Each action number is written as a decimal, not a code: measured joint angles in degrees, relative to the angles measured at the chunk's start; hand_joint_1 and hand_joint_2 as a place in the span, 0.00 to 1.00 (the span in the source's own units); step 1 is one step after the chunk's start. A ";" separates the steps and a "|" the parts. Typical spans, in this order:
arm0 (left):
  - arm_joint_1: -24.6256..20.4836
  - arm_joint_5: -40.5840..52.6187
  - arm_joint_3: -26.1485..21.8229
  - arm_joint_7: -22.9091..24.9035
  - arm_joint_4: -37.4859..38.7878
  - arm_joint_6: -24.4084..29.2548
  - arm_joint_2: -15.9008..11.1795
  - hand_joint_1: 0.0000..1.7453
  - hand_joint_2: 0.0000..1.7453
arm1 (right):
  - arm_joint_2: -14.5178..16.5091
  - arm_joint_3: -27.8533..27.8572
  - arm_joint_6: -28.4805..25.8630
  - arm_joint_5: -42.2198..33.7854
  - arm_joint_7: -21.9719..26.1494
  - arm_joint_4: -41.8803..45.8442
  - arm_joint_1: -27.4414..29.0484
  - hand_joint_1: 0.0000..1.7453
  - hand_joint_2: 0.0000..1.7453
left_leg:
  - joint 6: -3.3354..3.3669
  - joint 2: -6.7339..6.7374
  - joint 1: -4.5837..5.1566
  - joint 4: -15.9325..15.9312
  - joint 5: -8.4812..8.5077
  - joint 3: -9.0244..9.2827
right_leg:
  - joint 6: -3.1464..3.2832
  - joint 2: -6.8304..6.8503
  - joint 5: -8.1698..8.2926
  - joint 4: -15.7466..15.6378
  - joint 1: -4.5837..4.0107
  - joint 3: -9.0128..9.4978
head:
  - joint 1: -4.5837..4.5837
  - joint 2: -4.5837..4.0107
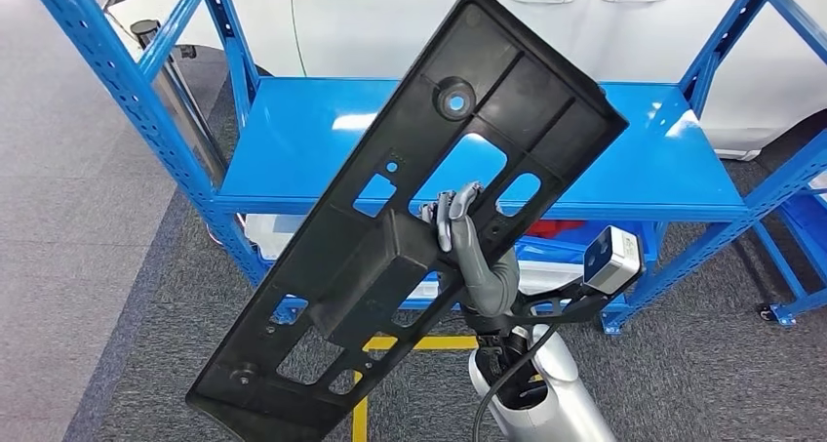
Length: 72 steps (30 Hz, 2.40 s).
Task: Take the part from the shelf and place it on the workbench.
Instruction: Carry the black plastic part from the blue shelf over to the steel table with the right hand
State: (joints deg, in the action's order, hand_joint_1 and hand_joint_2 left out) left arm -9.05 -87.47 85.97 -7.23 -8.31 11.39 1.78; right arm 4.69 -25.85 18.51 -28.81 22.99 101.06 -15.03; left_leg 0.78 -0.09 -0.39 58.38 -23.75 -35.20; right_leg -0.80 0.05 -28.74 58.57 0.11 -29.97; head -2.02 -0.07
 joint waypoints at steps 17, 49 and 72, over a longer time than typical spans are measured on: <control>0.28 -0.21 0.03 0.01 0.00 0.66 0.01 0.00 1.00 | -0.24 0.04 -0.79 -1.20 -0.16 0.01 -0.05 1.00 1.00 | -0.86 -0.20 0.28 -0.62 -4.47 5.78 | 0.76 0.31 5.23 -0.29 -0.04 -5.31 | -0.01 0.01; 0.53 -0.74 0.03 -0.51 0.00 0.61 0.22 0.00 1.00 | -1.15 0.06 -0.01 -1.30 -0.18 -0.04 -0.44 1.00 1.00 | -0.49 -0.08 0.06 -1.35 -3.94 5.61 | 0.25 0.30 5.00 -0.35 0.02 -5.07 | -0.01 0.01; 0.61 -0.55 0.03 -0.93 0.00 0.59 0.29 0.00 1.00 | -1.34 0.06 0.13 -1.09 0.10 -0.04 0.28 1.00 1.00 | -2.77 0.03 -0.39 14.38 -7.90 -3.98 | 2.51 0.10 3.22 -1.32 0.17 -3.04 | -0.02 0.01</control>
State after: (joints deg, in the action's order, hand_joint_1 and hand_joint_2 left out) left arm -8.44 -88.02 86.01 -8.16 -8.31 11.98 2.08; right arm 3.34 -25.79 18.64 -29.90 23.10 101.02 -14.75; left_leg -1.99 -0.06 -0.77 72.75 -31.65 -39.18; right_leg 1.71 0.14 -25.51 57.25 0.28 -33.00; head -2.03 -0.06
